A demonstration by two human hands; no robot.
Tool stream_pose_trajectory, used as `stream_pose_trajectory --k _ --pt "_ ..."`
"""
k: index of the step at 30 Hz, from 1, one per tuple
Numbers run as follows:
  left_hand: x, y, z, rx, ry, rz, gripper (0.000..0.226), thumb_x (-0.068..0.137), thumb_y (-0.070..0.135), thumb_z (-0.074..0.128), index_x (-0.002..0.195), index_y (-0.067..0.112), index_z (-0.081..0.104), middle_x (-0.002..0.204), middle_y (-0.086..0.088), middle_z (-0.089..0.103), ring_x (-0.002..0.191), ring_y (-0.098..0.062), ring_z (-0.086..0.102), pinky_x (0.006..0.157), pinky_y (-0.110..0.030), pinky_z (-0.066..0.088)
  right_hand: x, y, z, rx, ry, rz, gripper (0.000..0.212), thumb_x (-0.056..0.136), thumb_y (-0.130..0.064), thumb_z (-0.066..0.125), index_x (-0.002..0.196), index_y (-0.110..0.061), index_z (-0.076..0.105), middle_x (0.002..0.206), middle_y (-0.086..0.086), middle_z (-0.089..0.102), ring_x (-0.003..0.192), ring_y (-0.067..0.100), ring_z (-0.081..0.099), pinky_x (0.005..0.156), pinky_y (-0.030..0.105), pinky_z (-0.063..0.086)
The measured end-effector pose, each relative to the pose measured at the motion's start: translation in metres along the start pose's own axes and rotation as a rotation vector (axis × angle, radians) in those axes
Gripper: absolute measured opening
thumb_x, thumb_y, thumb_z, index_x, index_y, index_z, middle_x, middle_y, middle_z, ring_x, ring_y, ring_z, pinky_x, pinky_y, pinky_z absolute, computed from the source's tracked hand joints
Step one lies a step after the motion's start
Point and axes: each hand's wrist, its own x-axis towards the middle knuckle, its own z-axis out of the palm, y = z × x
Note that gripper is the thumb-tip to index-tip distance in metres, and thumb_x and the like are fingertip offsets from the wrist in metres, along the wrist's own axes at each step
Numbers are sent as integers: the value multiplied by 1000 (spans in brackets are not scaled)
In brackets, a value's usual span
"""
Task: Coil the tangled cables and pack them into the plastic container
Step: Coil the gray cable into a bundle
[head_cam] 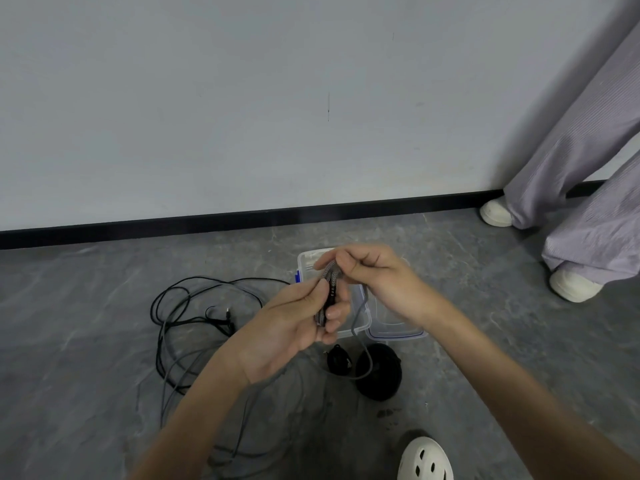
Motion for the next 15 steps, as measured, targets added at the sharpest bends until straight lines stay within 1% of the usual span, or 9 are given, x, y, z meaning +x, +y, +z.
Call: stream_pose_trajectory --k 1,3,5,7,8,10,12,14,15 --pt "-1 1 0 11 -15 14 23 99 29 38 94 13 55 74 3 44 67 -9 42 63 -20 41 0 0 1 50 -28 23 29 102 -9 36 105 -5 64 70 -6 71 75 3 66 80 21 51" --pt "-2 2 0 42 -36 48 21 98 28 39 92 13 52 75 4 46 68 -9 44 64 -20 42 -2 -1 5 185 -59 64 29 102 -11 33 105 -2 61 66 -10 69 69 0 66 71 14 49" --pt "-2 3 0 45 -31 62 21 98 27 39 90 12 51 76 2 52 70 -10 50 68 -22 46 -2 -1 9 292 -56 106 35 99 -22 37 104 5 59 66 -5 68 67 12 67 67 16 51" --pt "-2 3 -1 27 -5 67 23 98 25 39 88 15 57 78 0 58 74 -12 56 72 -24 49 -2 -1 13 314 -52 171 54 92 -35 41 103 16 56 70 8 63 74 31 60 67 21 54" --pt "-2 3 -1 28 3 76 22 97 25 40 88 16 58 80 0 60 76 -12 57 73 -25 50 -1 -1 14 301 -55 209 59 91 -40 41 100 15 58 69 12 61 74 33 57 68 22 53" --pt "-2 3 -2 46 1 100 20 96 27 42 90 12 54 83 0 61 79 -12 58 75 -26 50 -2 -1 16 270 -72 277 56 95 -46 37 73 -6 70 55 7 59 60 23 59 63 20 51" --pt "-1 2 -2 62 0 112 20 98 25 39 91 10 50 84 0 61 80 -12 57 77 -26 50 -2 -2 18 277 -83 325 63 100 -45 30 51 -24 63 43 -3 53 47 12 56 61 17 49" --pt "-1 2 -3 70 -2 117 21 99 21 35 91 9 49 84 1 61 80 -12 57 78 -25 50 -1 1 18 324 -93 361 63 102 -44 26 56 -22 64 42 -5 52 46 10 55 65 21 49" --pt "-1 3 -3 63 -9 120 21 99 21 35 91 8 49 83 1 61 80 -12 57 78 -25 50 0 1 18 374 -103 381 58 102 -43 26 69 -15 65 43 -5 53 47 11 55 66 24 47"
